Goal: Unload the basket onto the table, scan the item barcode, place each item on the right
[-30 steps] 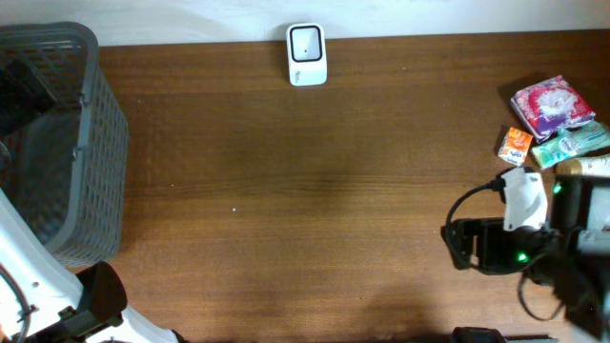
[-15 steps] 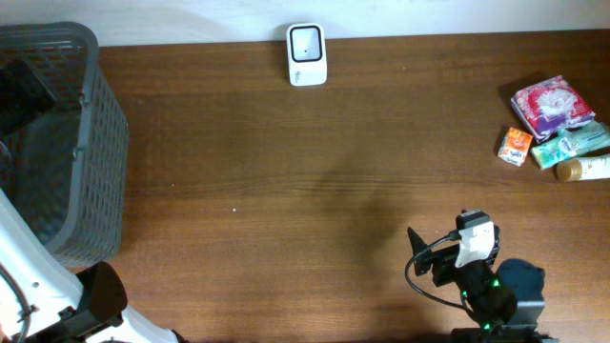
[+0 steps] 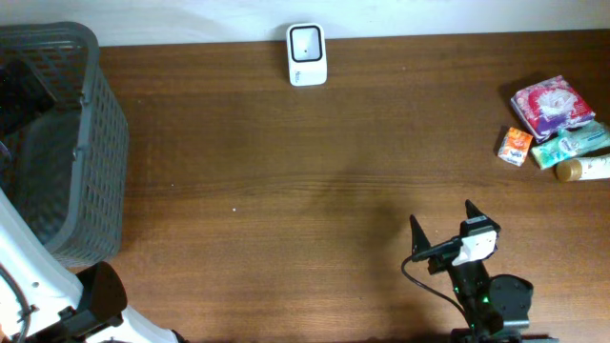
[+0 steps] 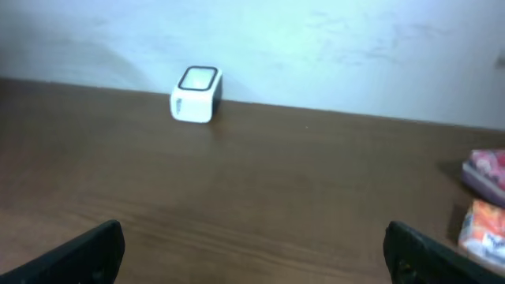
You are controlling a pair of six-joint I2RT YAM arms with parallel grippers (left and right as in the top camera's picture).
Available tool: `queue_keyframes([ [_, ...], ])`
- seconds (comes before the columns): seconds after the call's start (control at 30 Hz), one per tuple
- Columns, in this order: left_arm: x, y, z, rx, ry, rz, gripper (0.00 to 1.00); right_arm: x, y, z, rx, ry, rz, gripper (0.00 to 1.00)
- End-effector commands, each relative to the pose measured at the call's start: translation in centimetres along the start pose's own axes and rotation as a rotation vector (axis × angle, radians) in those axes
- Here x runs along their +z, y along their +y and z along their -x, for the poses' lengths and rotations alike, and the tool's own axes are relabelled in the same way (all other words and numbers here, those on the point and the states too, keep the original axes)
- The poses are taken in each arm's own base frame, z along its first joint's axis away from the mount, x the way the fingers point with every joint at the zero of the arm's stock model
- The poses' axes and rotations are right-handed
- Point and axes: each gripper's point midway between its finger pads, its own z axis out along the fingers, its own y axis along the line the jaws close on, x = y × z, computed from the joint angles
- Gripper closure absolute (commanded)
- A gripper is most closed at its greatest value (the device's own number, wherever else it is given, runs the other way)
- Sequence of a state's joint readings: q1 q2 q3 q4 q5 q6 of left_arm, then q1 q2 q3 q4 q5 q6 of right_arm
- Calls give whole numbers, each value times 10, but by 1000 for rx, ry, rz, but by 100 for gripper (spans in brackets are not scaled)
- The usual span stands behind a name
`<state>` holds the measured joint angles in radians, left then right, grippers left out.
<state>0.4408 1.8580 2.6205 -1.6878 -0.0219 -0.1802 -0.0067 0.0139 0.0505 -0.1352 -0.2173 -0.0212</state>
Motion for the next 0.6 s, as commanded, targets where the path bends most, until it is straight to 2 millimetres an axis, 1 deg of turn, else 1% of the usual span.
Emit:
queue_keyframes([
  [0.0,1,0,0,-8,3,-2,1,2,-7,-1,55,-26,-41,1],
  [0.07,1,0,0,-8,3,-2,1,1,-22,6,105,-76,-124,1],
  [0.13,1,0,0,-8,3,-2,1,-1,-30,16,101,-120,-167,1],
  [0.17,1,0,0,-8,3,-2,1,-1,-33,16,102,-120,-189,1],
  [0.23,1,0,0,-8,3,-2,1,-1,-36,3,108,-68,-208,1],
  [0.27,1,0,0,-8,3,-2,1,-1,-36,-7,113,-29,-209,1],
  [0.43,1,0,0,-8,3,-2,1,-1,-38,-7,101,-27,-221,2],
  [0.53,1,0,0,-8,3,-2,1,-1,-38,-7,-24,-13,-222,1],
  [0.57,1,0,0,-8,3,-2,1,0,-35,-6,-21,-15,-205,1],
])
